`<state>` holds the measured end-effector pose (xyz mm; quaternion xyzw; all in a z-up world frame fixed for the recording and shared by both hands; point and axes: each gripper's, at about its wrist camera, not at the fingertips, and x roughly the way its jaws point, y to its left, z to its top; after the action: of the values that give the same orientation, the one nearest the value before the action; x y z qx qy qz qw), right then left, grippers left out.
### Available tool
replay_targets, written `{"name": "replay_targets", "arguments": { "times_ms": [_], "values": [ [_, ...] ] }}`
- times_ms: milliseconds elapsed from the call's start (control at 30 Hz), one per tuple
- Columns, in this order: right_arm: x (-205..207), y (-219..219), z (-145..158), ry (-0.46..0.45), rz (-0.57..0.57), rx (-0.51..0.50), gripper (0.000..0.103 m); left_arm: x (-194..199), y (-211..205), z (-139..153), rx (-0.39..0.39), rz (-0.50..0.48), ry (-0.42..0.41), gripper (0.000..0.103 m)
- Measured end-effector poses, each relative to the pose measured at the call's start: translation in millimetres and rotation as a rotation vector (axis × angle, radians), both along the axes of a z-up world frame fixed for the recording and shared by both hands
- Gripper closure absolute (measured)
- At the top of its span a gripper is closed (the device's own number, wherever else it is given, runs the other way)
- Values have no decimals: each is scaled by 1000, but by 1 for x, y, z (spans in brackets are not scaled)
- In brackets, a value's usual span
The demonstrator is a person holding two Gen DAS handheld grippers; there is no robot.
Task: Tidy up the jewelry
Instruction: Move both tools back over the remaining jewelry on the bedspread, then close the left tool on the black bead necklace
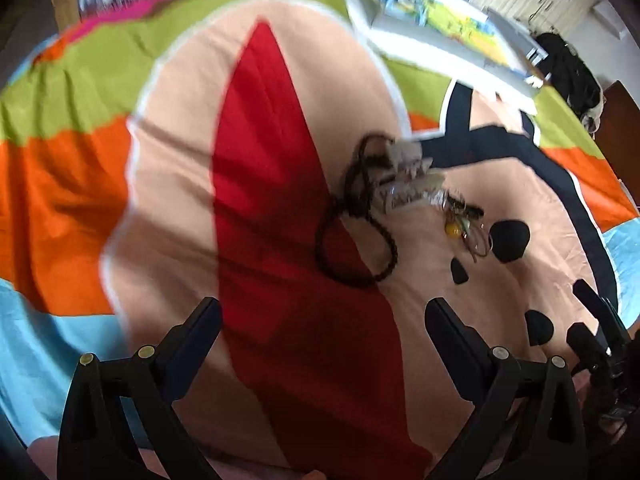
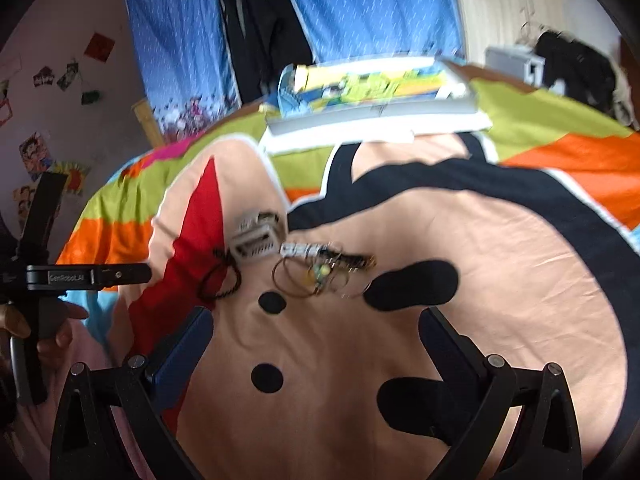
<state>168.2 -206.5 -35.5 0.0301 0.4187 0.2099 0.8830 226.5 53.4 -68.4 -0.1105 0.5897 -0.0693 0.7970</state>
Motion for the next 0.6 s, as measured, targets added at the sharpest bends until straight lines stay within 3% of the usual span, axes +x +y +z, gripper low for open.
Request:
{"name": "replay_targets", "arguments": {
  "times_ms": [100,267,500,600],
  "values": [
    [11,4,-7,41,65,-7,0,11,1,-10,-19,6,46,4],
    [27,12,-16,61,135,-43,0,26,4,-19,0,10,55,5],
    [46,26,-33,46,205,-101,0,46,7,-39,52,12,76,34],
    [53,33,-41,54,219,-96,6,51,10,-45,72,10,80,38]
  ]
}}
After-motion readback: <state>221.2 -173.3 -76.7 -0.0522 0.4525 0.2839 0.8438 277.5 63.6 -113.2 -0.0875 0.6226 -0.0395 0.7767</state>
